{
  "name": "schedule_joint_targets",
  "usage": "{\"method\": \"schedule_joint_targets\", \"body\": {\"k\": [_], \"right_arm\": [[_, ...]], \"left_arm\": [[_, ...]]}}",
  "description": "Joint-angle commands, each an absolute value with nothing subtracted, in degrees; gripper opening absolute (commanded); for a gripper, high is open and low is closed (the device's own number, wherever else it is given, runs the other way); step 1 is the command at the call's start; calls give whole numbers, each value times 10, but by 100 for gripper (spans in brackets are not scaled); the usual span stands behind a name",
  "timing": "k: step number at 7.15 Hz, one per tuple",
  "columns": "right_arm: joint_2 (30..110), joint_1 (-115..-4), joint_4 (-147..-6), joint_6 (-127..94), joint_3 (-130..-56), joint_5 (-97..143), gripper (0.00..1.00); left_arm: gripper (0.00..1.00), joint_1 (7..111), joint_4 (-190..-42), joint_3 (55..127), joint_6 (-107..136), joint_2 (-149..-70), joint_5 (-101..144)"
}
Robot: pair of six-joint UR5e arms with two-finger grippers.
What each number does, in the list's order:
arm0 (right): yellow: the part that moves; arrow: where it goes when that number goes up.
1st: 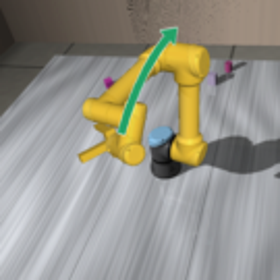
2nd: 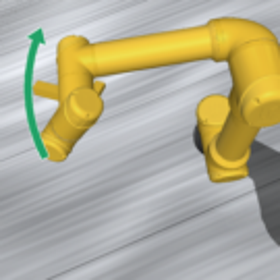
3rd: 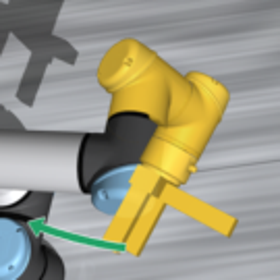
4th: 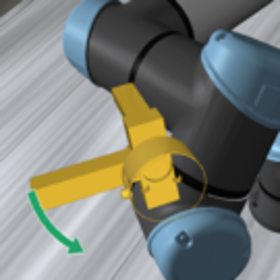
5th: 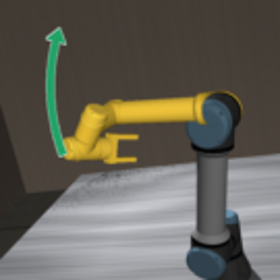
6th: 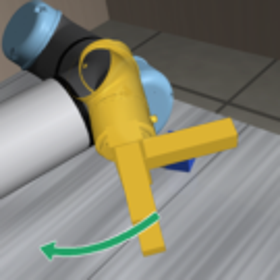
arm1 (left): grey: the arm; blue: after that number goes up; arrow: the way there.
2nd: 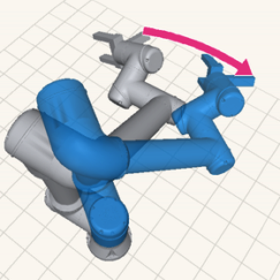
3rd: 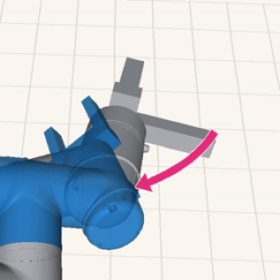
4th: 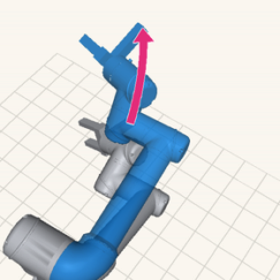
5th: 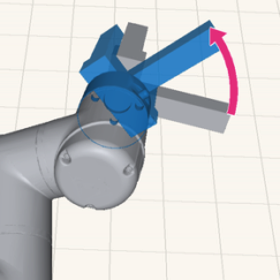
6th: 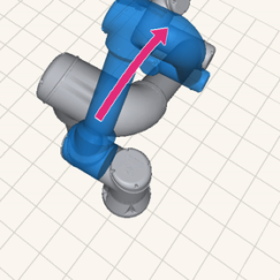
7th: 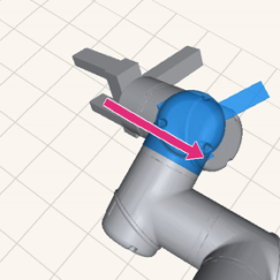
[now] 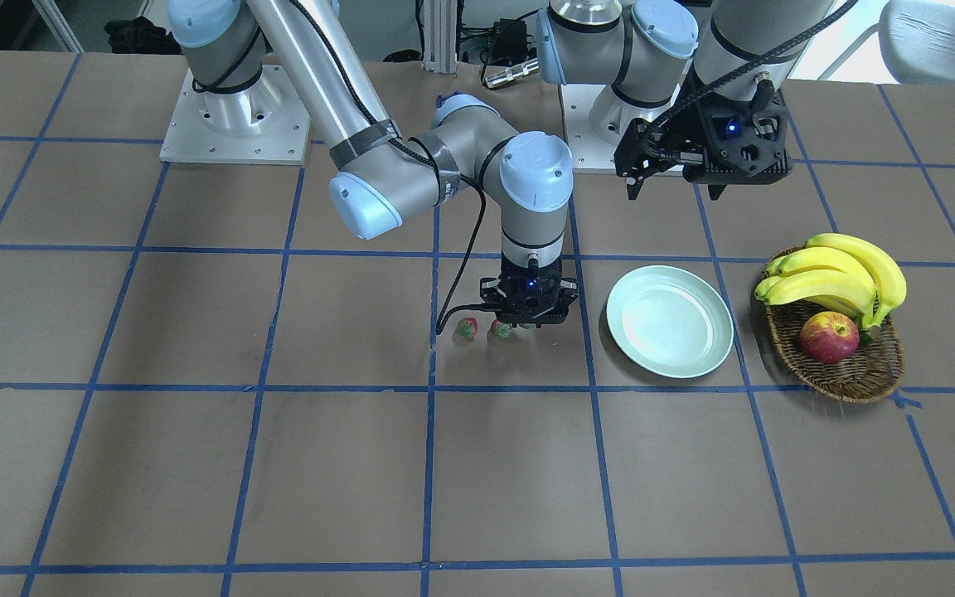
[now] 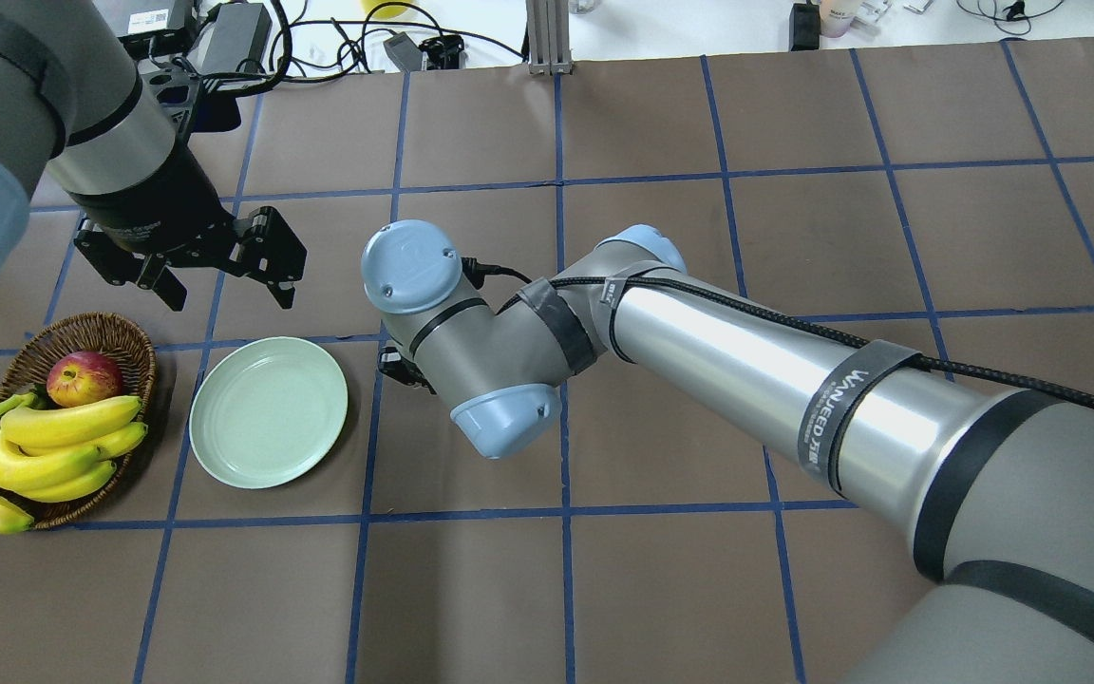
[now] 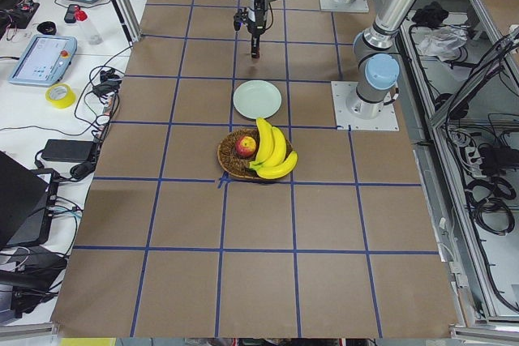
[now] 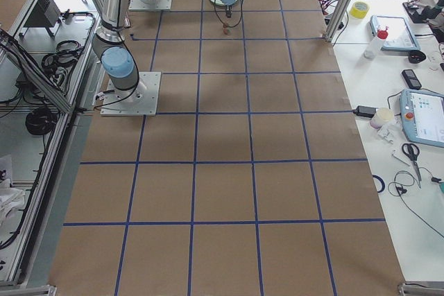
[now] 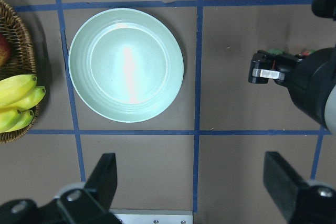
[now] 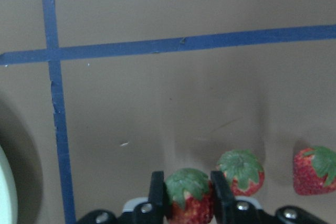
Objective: Collect all strawberries into plate
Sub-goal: 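Carry the last strawberry and set it in line with the others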
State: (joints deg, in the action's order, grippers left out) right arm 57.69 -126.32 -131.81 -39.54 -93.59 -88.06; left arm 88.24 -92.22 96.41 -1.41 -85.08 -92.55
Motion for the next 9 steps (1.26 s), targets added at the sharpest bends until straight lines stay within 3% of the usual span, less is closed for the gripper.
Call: {"method": "schedule_joint_targets", "body": {"k": [1,2,3,4,5,6,9], "right_arm": [[564,-1271,-1318,-396,-930,-877,2],[563,-1271,-1318,-396,-929,-875,24],[564,-1271,-1317,-395,-929,-881,62],[567,-1271,-1317,-395,-928,-882,85],[569,-1271,-1316,-395,-928,-875,96],[573,-1272,-1312,-395,-928,-879,100],[644,-1259,-1226,-362,-927,-889,100]], "left_arm": [[100,882,-922,964,-14,-851,-925],[100,882,-922,964,-14,-851,-925],[100,882,-923,964,-14,-851,-925],[100,882,-922,964,-15,-851,-925],[100,882,-923,964,-14,-850,-925],[100,882,-922,964,-14,-850,-925],[100,882,-923,964,-14,-850,-927]]}}
